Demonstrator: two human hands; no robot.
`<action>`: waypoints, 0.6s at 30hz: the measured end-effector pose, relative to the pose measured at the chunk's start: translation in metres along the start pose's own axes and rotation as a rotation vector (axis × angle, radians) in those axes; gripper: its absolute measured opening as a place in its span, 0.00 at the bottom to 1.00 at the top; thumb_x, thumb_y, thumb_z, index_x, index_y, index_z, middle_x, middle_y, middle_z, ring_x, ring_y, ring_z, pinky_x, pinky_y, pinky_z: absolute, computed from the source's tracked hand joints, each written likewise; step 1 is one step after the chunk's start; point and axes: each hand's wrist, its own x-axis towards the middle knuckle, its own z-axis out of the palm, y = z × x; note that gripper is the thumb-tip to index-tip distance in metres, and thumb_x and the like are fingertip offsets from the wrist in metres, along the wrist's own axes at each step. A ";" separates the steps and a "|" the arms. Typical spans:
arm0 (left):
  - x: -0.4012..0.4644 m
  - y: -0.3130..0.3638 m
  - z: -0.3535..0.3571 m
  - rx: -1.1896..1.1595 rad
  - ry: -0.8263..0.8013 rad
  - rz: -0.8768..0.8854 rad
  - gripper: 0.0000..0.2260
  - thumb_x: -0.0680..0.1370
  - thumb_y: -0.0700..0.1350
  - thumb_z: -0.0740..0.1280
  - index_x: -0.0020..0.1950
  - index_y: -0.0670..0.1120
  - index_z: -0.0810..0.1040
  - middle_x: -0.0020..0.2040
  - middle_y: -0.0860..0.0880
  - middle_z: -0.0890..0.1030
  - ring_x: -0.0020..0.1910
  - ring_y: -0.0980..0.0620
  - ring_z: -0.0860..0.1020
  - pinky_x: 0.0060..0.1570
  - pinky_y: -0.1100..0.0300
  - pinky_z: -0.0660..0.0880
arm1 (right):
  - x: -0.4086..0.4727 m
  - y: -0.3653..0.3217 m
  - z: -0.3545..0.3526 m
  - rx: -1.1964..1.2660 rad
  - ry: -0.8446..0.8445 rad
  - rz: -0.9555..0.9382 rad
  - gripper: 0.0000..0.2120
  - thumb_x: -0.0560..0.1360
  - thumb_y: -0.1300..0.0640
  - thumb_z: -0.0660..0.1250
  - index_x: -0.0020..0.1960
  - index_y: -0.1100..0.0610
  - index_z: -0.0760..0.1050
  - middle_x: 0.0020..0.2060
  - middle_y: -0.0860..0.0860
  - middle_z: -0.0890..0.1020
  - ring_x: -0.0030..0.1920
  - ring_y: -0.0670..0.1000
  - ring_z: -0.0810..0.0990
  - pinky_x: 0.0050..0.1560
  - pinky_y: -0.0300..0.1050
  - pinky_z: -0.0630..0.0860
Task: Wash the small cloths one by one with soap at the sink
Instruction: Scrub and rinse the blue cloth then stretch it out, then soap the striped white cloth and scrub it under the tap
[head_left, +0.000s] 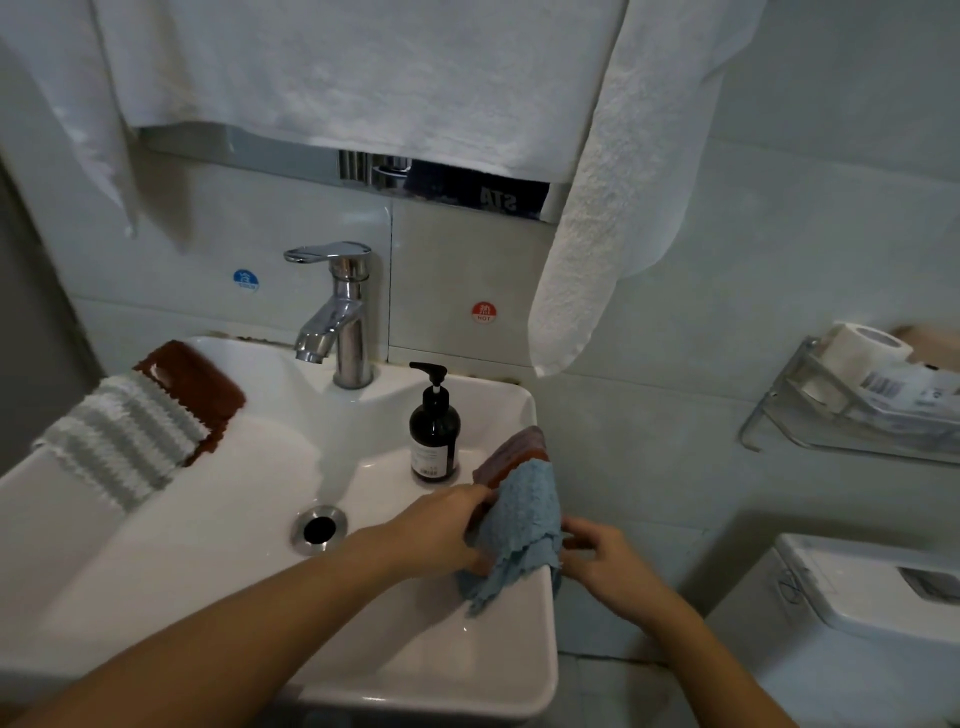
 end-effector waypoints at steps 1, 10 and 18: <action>-0.002 -0.001 -0.004 0.014 -0.038 -0.003 0.33 0.71 0.52 0.76 0.73 0.51 0.67 0.66 0.52 0.74 0.61 0.53 0.74 0.57 0.61 0.74 | 0.001 -0.006 -0.008 -0.104 -0.011 0.019 0.26 0.69 0.48 0.71 0.67 0.47 0.75 0.62 0.44 0.79 0.60 0.49 0.77 0.59 0.44 0.75; -0.068 -0.090 -0.121 0.086 0.077 -0.286 0.34 0.68 0.51 0.79 0.71 0.52 0.70 0.63 0.53 0.76 0.58 0.55 0.75 0.55 0.64 0.72 | 0.005 -0.136 0.003 -0.453 0.279 -0.175 0.14 0.74 0.52 0.66 0.59 0.50 0.80 0.46 0.46 0.82 0.47 0.49 0.79 0.49 0.46 0.78; -0.144 -0.200 -0.225 0.368 0.468 -0.493 0.26 0.74 0.52 0.74 0.70 0.50 0.73 0.65 0.46 0.76 0.63 0.43 0.73 0.62 0.55 0.67 | 0.066 -0.215 0.127 -0.650 -0.055 -0.362 0.23 0.75 0.43 0.67 0.65 0.56 0.76 0.60 0.54 0.79 0.60 0.56 0.77 0.58 0.50 0.76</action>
